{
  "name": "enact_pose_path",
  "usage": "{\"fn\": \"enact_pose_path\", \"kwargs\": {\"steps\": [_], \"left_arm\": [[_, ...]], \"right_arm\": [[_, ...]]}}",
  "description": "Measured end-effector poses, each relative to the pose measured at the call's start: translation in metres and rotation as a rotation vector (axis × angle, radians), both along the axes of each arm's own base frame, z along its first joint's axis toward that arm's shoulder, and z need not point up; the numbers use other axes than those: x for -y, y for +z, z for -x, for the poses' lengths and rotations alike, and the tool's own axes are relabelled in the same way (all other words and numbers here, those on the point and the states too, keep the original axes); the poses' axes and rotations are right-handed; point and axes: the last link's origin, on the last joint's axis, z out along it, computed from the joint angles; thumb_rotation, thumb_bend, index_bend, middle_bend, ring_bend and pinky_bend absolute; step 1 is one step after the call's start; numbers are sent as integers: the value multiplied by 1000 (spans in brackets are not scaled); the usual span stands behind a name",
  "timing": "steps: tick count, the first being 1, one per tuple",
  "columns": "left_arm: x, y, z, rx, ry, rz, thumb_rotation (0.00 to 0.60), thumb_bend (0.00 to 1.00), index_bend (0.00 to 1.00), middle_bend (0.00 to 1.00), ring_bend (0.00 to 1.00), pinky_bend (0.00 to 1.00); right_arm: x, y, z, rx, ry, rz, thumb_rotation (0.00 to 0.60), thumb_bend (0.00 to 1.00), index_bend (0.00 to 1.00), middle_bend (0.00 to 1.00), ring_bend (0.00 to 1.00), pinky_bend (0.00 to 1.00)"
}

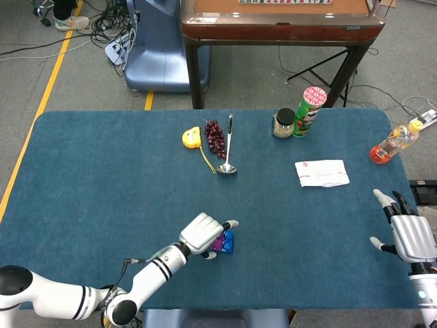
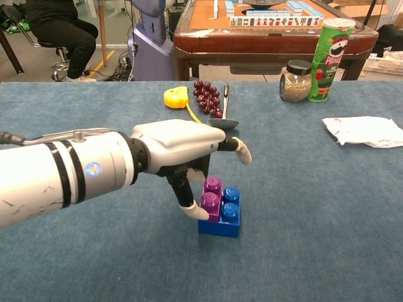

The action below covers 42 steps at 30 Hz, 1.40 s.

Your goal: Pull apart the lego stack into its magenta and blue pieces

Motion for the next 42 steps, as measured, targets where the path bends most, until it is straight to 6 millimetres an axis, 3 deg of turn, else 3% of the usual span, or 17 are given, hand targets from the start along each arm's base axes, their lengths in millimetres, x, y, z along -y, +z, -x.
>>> {"fn": "enact_pose_path", "kwargs": {"steps": [42], "left_arm": [[-8,-20,-1,-111,6,-23,600,9,329,1000,967,1000]], "right_arm": [[-2,-4,7,11,-18,-9,600,0,110,205,186,415]]}}
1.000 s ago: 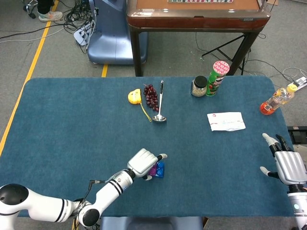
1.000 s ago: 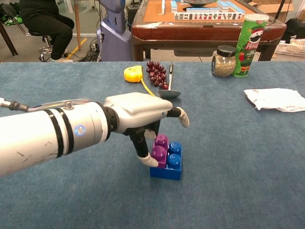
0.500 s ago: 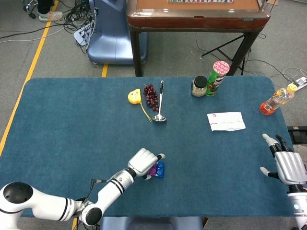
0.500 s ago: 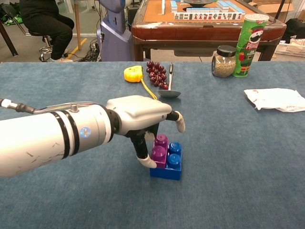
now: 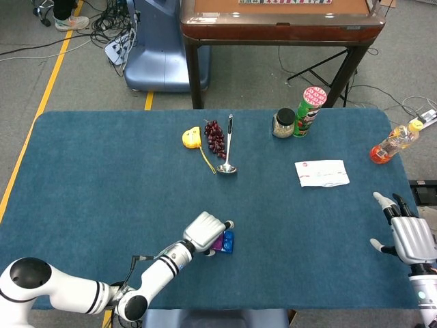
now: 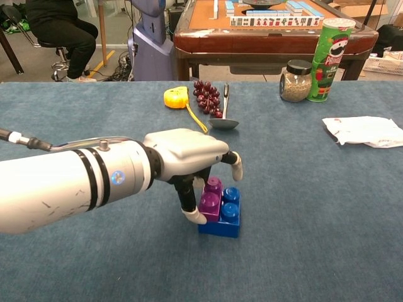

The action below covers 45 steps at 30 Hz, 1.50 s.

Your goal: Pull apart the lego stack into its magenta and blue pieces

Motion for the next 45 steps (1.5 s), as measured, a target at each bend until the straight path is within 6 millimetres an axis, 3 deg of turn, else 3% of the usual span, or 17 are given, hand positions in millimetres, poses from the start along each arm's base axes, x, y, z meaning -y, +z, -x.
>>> {"fn": "enact_pose_path", "kwargs": {"steps": [27,38,45], "left_arm": [[0,-4,3,-10,4,-11,600,10,420,1000,967,1000],[0,-3,2,3,-3,-8,600,10,533,1000,966,1000],[0,-2,3,13,-1,-15,600,9,546,1000,966,1000]], "right_arm": [[0,-4,3,9,-4,-9,600,0,111,205,186,415],[1,-4,3,12,-2,-10,600,0,111,205,187,415],[2,-4,3,14,-2,-10,600,0,111,205,186,415]]}}
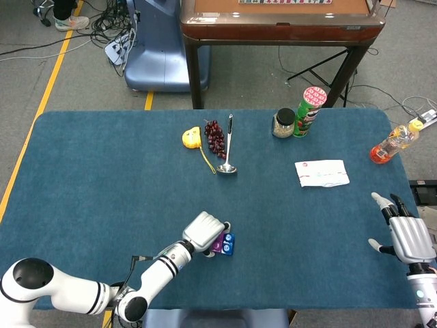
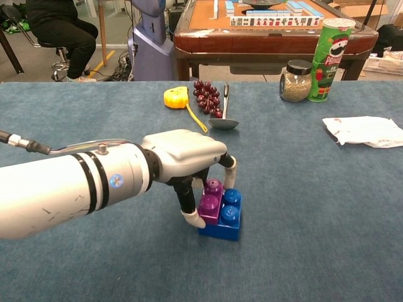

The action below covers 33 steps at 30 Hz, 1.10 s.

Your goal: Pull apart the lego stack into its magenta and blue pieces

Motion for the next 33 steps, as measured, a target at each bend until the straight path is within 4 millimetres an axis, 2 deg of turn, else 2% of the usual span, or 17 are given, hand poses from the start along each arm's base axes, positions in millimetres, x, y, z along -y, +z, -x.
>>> {"fn": "enact_pose_path", "kwargs": {"steps": [8,19,28,33], "left_arm": [[0,5,-2,20,-8,-12,600,10,562,1000,966,1000],[-1,24,2,52,7,-68,600,10,564,1000,966,1000],[-4,41,1,118,44,-110,600,10,566,1000,967,1000],[-4,44,5,105,45,-119,600,9,566,1000,967,1000]], "right_arm": [[1,-1,-1,2,3,-1,600,0,110,205,187,415],[5,-3,-7,19,21,5,600,0,124,220,188,420],[21,-12,-32,71,85,-14,600,0,142,315,269,488],[29,-18,-44,74,113,-40,600,0,142,339,292,493]]}}
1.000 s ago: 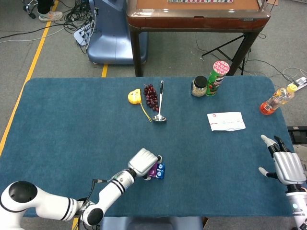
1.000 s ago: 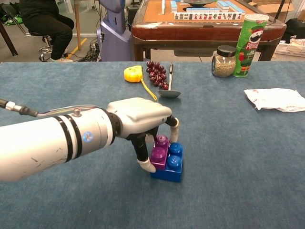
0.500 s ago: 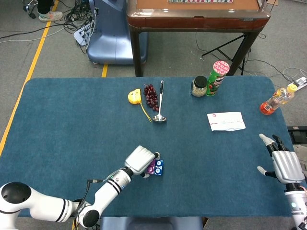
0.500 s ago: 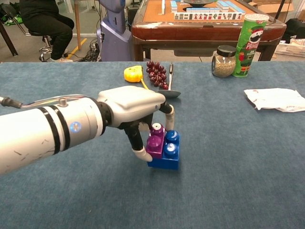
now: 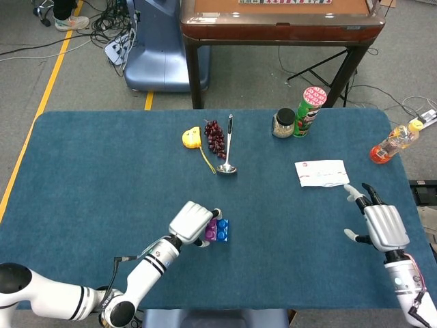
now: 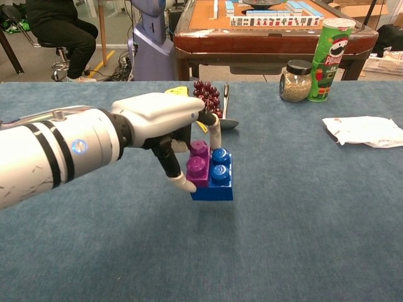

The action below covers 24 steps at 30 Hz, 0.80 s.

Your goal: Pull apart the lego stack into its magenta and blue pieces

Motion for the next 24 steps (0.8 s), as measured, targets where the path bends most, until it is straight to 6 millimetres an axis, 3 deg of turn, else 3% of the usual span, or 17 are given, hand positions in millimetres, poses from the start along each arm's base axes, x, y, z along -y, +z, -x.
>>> {"fn": "enact_pose_path", "kwargs": {"steps": [7,24], "left_arm": [[-6,-1,18,-86,-3,-33,600,9,567,1000,966,1000],[-18,20,70,-207,102,-24,600,9,561,1000,958,1000]], "right_arm": [[4,-6,-7,-7,7,-19,600,0,142,340,293,493],[1,-5,2,-2,-21,-15,600,0,142,340,293,493]]}}
